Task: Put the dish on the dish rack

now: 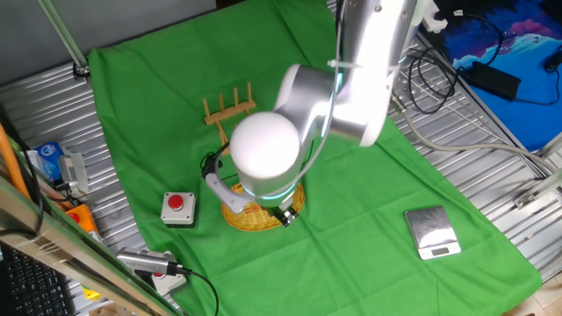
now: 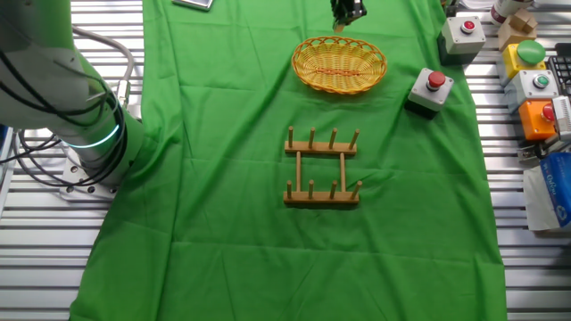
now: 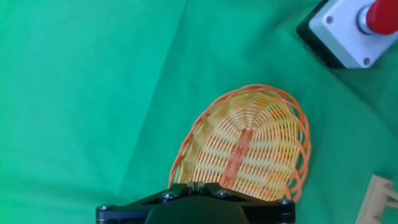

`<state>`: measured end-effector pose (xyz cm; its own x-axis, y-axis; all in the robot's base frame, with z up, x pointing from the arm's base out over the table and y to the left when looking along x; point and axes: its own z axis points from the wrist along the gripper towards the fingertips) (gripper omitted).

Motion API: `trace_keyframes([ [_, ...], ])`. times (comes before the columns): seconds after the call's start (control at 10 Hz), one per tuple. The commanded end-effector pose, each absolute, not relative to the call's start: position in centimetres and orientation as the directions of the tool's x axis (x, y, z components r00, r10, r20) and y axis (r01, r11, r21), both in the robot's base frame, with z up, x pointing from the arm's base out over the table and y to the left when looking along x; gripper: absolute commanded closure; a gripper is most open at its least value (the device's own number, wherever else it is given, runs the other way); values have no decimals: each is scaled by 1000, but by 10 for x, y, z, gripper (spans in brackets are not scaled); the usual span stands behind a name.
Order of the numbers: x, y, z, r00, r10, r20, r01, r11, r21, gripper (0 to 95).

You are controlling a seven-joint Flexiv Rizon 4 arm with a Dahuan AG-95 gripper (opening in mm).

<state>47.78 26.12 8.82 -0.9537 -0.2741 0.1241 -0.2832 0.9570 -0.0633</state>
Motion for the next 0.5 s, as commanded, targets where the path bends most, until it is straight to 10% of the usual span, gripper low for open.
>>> trace_keyframes([
  [0.1, 476, 260, 91, -944, -304, 126, -313, 948, -60, 950],
  [0.5, 476, 260, 92, -943, -314, 112, -321, 946, -43, 950],
])
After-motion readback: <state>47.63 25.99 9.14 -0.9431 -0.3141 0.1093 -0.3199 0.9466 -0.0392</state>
